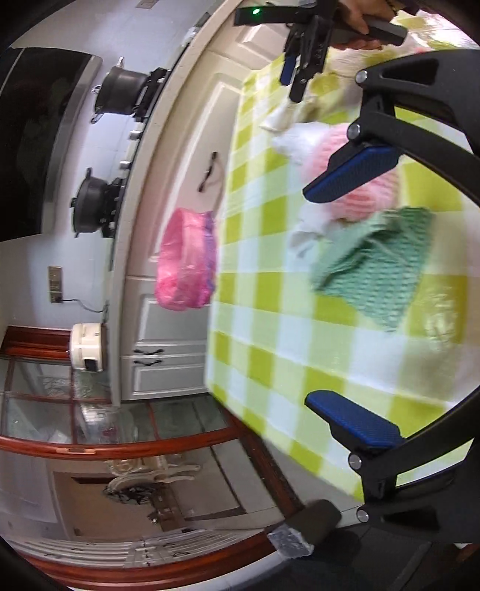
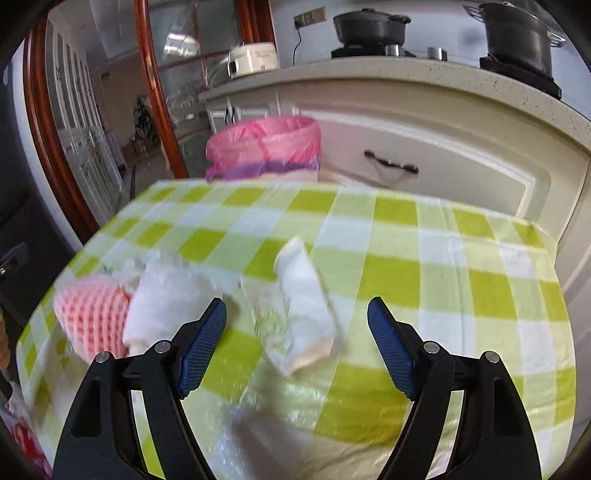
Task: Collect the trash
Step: 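Grasp the green zigzag cloth with the left tool while the right tool grasps the paper bag, then carry the green cloth and paper bag to the pink bin and release both, then move both tools back over the table, then grasp the pink foam net with the left tool while the right tool grasps white tissue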
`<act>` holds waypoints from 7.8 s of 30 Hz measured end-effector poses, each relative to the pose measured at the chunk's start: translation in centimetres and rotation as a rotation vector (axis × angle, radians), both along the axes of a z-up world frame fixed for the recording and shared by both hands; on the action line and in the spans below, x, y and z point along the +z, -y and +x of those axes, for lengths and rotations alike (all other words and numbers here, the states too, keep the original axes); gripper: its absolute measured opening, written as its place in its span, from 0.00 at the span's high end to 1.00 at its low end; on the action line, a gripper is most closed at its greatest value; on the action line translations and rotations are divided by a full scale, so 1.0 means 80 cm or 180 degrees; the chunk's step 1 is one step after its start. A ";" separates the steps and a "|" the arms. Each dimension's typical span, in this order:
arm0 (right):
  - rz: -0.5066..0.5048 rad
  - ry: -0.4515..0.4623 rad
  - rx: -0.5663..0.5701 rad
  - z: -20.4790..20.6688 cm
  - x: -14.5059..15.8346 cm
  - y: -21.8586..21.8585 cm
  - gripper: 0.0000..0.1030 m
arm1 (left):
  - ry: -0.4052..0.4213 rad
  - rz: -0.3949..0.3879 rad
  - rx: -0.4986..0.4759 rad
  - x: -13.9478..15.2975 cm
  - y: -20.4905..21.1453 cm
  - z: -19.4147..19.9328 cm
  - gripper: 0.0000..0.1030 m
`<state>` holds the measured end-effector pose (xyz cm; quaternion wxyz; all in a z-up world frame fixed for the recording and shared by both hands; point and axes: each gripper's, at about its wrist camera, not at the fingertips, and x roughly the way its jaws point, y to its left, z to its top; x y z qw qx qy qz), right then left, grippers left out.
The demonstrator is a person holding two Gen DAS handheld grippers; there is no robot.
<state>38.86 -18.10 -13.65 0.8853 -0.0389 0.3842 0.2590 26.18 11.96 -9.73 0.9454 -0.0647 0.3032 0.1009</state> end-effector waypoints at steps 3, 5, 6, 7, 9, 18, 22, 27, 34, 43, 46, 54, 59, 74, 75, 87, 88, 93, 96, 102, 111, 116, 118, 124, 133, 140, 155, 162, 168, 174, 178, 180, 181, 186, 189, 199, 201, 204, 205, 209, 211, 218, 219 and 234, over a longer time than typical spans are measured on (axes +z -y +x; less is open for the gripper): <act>-0.0060 -0.0067 -0.0045 0.005 -0.011 -0.004 0.27 | -0.0138 0.0063 -0.0041 -0.021 0.009 -0.006 0.05; -0.0075 -0.0109 -0.0076 0.010 -0.017 -0.008 0.27 | -0.0245 0.0089 -0.0040 -0.033 0.013 -0.004 0.05; -0.0087 -0.0126 -0.0081 0.014 -0.018 -0.010 0.27 | -0.0287 0.0081 -0.0041 -0.040 0.014 -0.003 0.05; -0.0109 -0.0141 -0.0079 0.017 -0.020 -0.013 0.27 | -0.0323 0.0058 -0.0046 -0.045 0.016 -0.003 0.05; -0.0149 -0.0148 -0.0070 0.021 -0.022 -0.019 0.27 | -0.0358 -0.0008 -0.0083 -0.049 0.020 -0.003 0.05; -0.0153 -0.0285 -0.0095 0.033 -0.031 -0.029 0.53 | -0.0395 0.0058 -0.0272 -0.051 0.041 0.009 0.05; -0.0089 -0.0210 -0.0117 0.016 -0.020 -0.023 0.58 | -0.0482 -0.0045 -0.0204 -0.059 0.031 0.016 0.06; 0.0140 -0.0147 -0.0188 -0.013 0.000 -0.007 0.58 | -0.0586 -0.0066 -0.0193 -0.069 0.028 0.025 0.10; 0.0262 -0.0102 -0.0245 -0.035 0.016 0.006 0.57 | -0.0745 -0.0219 -0.0075 -0.088 0.018 0.042 0.23; 0.0343 -0.0034 -0.0299 -0.050 0.032 0.013 0.57 | -0.0790 -0.0034 -0.0223 -0.096 0.028 0.046 0.94; 0.0370 0.0002 -0.0273 -0.056 0.039 0.011 0.57 | -0.0645 0.0038 -0.0264 -0.085 0.032 0.036 0.96; 0.0464 0.0190 -0.0199 -0.076 0.068 0.003 0.57 | -0.0231 0.0176 -0.0245 -0.035 0.033 0.000 0.96; 0.0475 0.0310 -0.0163 -0.091 0.087 0.000 0.57 | -0.0019 0.0151 -0.0252 -0.007 0.037 -0.013 0.96; 0.0579 0.0592 -0.0071 -0.134 0.138 0.003 0.57 | 0.0486 0.0183 -0.0458 0.059 0.078 -0.044 0.96; 0.0591 0.0605 -0.0060 -0.136 0.141 0.003 0.57 | 0.0513 0.0193 -0.0473 0.063 0.080 -0.045 0.96; 0.0644 0.0767 0.0066 -0.139 0.170 -0.014 0.57 | 0.0723 0.0246 -0.0599 0.100 0.089 -0.045 0.96; 0.0653 0.0766 0.0077 -0.137 0.171 -0.017 0.57 | 0.0730 0.0249 -0.0610 0.101 0.090 -0.043 0.96; 0.0674 0.0787 0.0127 -0.126 0.177 -0.027 0.57 | 0.0759 0.0275 -0.0641 0.107 0.089 -0.036 0.96; 0.0687 0.0811 0.0143 -0.118 0.182 -0.032 0.57 | 0.0779 0.0284 -0.0660 0.110 0.088 -0.031 0.96; 0.0706 0.0842 0.0166 -0.102 0.190 -0.043 0.57 | 0.0808 0.0302 -0.0694 0.115 0.084 -0.020 0.96; 0.0725 0.0838 0.0202 -0.070 0.194 -0.062 0.57 | 0.0807 0.0308 -0.0716 0.119 0.074 0.012 0.96; 0.0701 0.0846 0.0234 -0.049 0.194 -0.075 0.57 | 0.0803 0.0321 -0.0733 0.126 0.067 0.042 0.96; 0.0675 0.0853 0.0241 -0.037 0.193 -0.079 0.57 | 0.0788 0.0300 -0.0734 0.127 0.063 0.053 0.96; 0.0658 0.0793 0.0228 0.000 0.185 -0.088 0.57 | 0.0729 0.0273 -0.0723 0.126 0.047 0.091 0.96; 0.0579 0.0679 0.0254 0.065 0.167 -0.109 0.57 | 0.0656 0.0337 -0.0761 0.118 0.036 0.155 0.96; 0.0549 0.0629 0.0287 0.138 0.151 -0.126 0.57 | 0.0624 0.0338 -0.0829 0.110 0.020 0.224 0.96; 0.0551 0.0389 0.0316 0.318 0.115 -0.176 0.57 | 0.0438 0.0066 -0.0852 0.087 -0.048 0.421 0.96; 0.0609 0.0307 0.0348 0.367 0.092 -0.200 0.57 | 0.0355 -0.0037 -0.0825 0.063 -0.069 0.495 0.93; 0.0569 0.0259 0.0323 0.389 0.067 -0.212 0.47 | 0.0305 -0.0106 -0.0645 0.037 -0.093 0.518 0.67; 0.0641 0.0227 0.0267 0.380 0.066 -0.193 0.47 | 0.0327 -0.0113 -0.0481 0.032 -0.116 0.489 0.59; 0.0672 0.0286 0.0288 0.341 0.090 -0.173 0.47 | 0.0426 -0.0106 -0.0339 0.045 -0.117 0.431 0.27; 0.0688 0.0324 0.0305 0.312 0.104 -0.160 0.47 | 0.0469 -0.0113 -0.0344 0.053 -0.111 0.397 0.19; 0.0688 0.0346 0.0305 0.288 0.113 -0.149 0.45 | 0.0486 -0.0110 -0.0338 0.059 -0.107 0.376 0.14; 0.0714 0.0425 0.0244 0.196 0.138 -0.108 0.39 | 0.0571 -0.0049 -0.0154 0.075 -0.085 0.281 0.05; 0.0657 0.0464 0.0135 0.131 0.146 -0.080 0.37 | 0.0526 0.0053 -0.0070 0.080 -0.067 0.219 0.05; 0.0666 0.0500 -0.0017 -0.028 0.144 -0.021 0.32 | 0.0496 0.0118 -0.0117 0.062 0.001 0.058 0.05; 0.0698 0.0479 -0.0074 -0.051 0.139 -0.010 0.32 | 0.0489 0.0089 -0.0126 0.055 0.013 0.041 0.05; 0.0732 0.0406 -0.0148 -0.080 0.125 0.004 0.32 | 0.0453 0.0057 -0.0161 0.044 0.034 0.023 0.05; 0.0719 0.0375 -0.0161 -0.089 0.119 0.008 0.32 | 0.0425 0.0023 -0.0196 0.038 0.040 0.019 0.05; 0.0651 0.0261 -0.0200 -0.112 0.097 0.018 0.32 | 0.0214 0.0020 -0.0314 0.009 0.071 0.021 0.05; 0.0657 0.0206 -0.0221 -0.119 0.089 0.023 0.32 | 0.0083 -0.0028 -0.0371 -0.009 0.084 0.028 0.05; 0.0643 0.0168 -0.0267 -0.125 0.079 0.033 0.32 | -0.0198 -0.0057 -0.0423 -0.047 0.102 0.059 0.05; 0.0655 0.0168 -0.0272 -0.124 0.080 0.034 0.32 | -0.0219 -0.0085 -0.0432 -0.050 0.101 0.062 0.05; 0.0596 0.0148 -0.0146 -0.126 0.079 0.001 0.32 | -0.0047 0.0034 -0.0603 -0.045 0.103 0.036 0.60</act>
